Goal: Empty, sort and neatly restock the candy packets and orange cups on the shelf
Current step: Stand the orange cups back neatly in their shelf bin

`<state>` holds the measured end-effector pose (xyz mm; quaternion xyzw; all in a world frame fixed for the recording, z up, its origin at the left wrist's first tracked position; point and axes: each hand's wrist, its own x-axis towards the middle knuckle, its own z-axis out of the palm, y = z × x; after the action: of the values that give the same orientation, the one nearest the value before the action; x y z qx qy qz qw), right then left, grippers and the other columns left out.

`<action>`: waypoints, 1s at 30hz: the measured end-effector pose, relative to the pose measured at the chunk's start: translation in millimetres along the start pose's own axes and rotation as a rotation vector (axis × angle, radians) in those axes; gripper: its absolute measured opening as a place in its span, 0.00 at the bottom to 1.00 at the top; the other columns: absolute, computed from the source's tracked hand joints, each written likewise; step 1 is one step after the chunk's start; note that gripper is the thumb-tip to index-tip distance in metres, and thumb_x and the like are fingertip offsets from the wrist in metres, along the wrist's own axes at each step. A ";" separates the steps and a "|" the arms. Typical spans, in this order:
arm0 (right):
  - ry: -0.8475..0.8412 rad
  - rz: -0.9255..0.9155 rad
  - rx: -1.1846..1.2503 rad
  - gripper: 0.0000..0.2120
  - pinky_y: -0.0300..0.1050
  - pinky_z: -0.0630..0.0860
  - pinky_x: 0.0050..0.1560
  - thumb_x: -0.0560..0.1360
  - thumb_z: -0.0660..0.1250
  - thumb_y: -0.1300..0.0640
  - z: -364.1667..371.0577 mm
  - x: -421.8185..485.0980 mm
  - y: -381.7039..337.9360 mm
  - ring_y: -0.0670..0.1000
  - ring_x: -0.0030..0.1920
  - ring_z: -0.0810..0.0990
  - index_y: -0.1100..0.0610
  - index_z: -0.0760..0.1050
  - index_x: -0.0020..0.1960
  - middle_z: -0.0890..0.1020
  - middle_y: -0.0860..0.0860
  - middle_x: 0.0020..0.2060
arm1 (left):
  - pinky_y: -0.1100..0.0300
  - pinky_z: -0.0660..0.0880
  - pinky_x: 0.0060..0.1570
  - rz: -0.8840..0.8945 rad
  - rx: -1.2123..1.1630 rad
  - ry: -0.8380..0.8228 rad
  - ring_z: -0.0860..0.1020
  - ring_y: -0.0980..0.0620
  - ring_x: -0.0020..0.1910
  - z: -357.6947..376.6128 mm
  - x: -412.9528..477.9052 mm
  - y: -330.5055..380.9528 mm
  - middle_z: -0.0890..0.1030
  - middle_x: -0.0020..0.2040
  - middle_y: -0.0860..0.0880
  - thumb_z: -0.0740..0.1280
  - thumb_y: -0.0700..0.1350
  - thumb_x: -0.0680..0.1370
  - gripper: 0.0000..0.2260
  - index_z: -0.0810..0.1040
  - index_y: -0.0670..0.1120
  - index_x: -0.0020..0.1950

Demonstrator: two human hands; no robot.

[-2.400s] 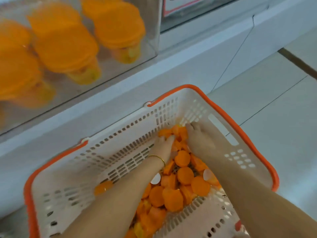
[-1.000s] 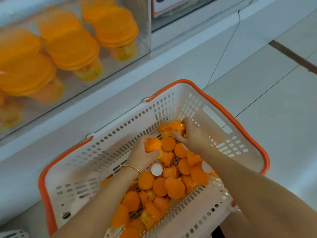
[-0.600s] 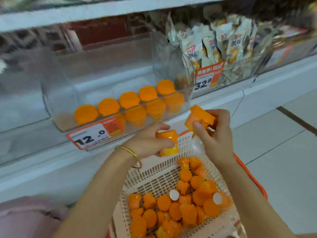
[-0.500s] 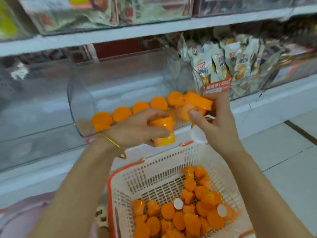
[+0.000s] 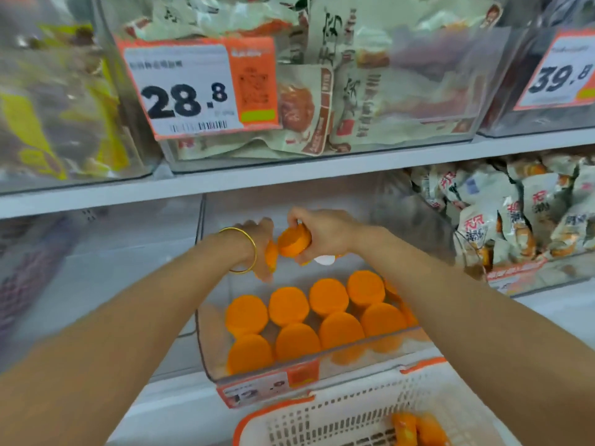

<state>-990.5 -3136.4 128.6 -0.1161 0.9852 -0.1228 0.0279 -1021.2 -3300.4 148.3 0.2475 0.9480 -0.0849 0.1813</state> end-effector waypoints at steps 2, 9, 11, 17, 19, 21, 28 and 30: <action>-0.052 -0.040 0.041 0.28 0.49 0.67 0.39 0.65 0.77 0.47 17.5 17.9 5.7 0.53 0.43 0.73 0.52 0.63 0.55 0.75 0.50 0.43 | 0.48 0.73 0.58 -0.058 0.071 -0.097 0.72 0.41 0.62 5.7 13.4 -4.5 0.69 0.65 0.41 0.77 0.54 0.65 0.47 0.52 0.42 0.73; -0.197 -0.088 0.230 0.29 0.57 0.74 0.43 0.65 0.78 0.55 47.8 25.2 27.3 0.58 0.46 0.76 0.47 0.60 0.54 0.74 0.53 0.48 | 0.53 0.74 0.55 -0.012 0.252 -0.292 0.74 0.43 0.61 5.5 22.8 -8.2 0.70 0.67 0.43 0.70 0.61 0.71 0.43 0.52 0.43 0.74; -0.208 -0.093 0.328 0.29 0.53 0.74 0.48 0.65 0.78 0.60 44.2 18.4 30.1 0.56 0.50 0.76 0.50 0.62 0.56 0.73 0.53 0.53 | 0.51 0.71 0.61 0.005 0.171 -0.253 0.71 0.44 0.64 1.2 26.8 -8.8 0.68 0.70 0.45 0.65 0.61 0.74 0.37 0.56 0.45 0.75; -0.257 0.134 0.453 0.32 0.51 0.76 0.56 0.68 0.76 0.55 33.2 1.6 34.7 0.54 0.58 0.75 0.50 0.59 0.64 0.70 0.53 0.59 | 0.54 0.62 0.69 0.128 -0.138 -0.184 0.63 0.46 0.72 7.8 40.0 13.5 0.59 0.76 0.46 0.52 0.52 0.83 0.24 0.52 0.47 0.77; -0.266 0.222 0.379 0.26 0.48 0.75 0.54 0.71 0.73 0.48 25.0 -2.7 40.4 0.53 0.57 0.75 0.52 0.65 0.63 0.73 0.52 0.57 | 0.53 0.65 0.65 0.120 -0.116 -0.207 0.66 0.44 0.69 11.1 40.5 18.3 0.62 0.74 0.44 0.52 0.52 0.83 0.23 0.52 0.48 0.77; -0.278 0.262 0.253 0.16 0.50 0.77 0.47 0.72 0.69 0.41 18.0 -6.4 45.3 0.56 0.51 0.79 0.52 0.74 0.49 0.78 0.51 0.47 | 0.51 0.69 0.60 0.094 -0.101 -0.215 0.71 0.42 0.63 13.7 41.0 17.4 0.67 0.70 0.42 0.53 0.52 0.82 0.23 0.53 0.49 0.76; 0.067 0.243 0.219 0.13 0.44 0.71 0.43 0.72 0.73 0.54 25.3 -5.7 39.9 0.54 0.47 0.78 0.63 0.78 0.50 0.79 0.56 0.46 | 0.54 0.71 0.51 0.072 -0.001 -0.244 0.73 0.47 0.51 9.6 33.0 10.4 0.75 0.61 0.44 0.56 0.54 0.81 0.22 0.61 0.47 0.73; 0.097 0.208 0.283 0.13 0.42 0.70 0.49 0.70 0.74 0.57 30.1 -7.2 36.6 0.53 0.52 0.76 0.62 0.78 0.52 0.79 0.56 0.51 | 0.54 0.71 0.52 0.072 0.024 -0.247 0.73 0.48 0.51 10.1 30.7 9.1 0.76 0.60 0.44 0.55 0.53 0.81 0.21 0.62 0.46 0.72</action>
<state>-989.1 -3107.3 90.5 -0.0025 0.9650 -0.2620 0.0089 -1038.6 -3281.6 126.5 0.2713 0.9079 -0.1197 0.2964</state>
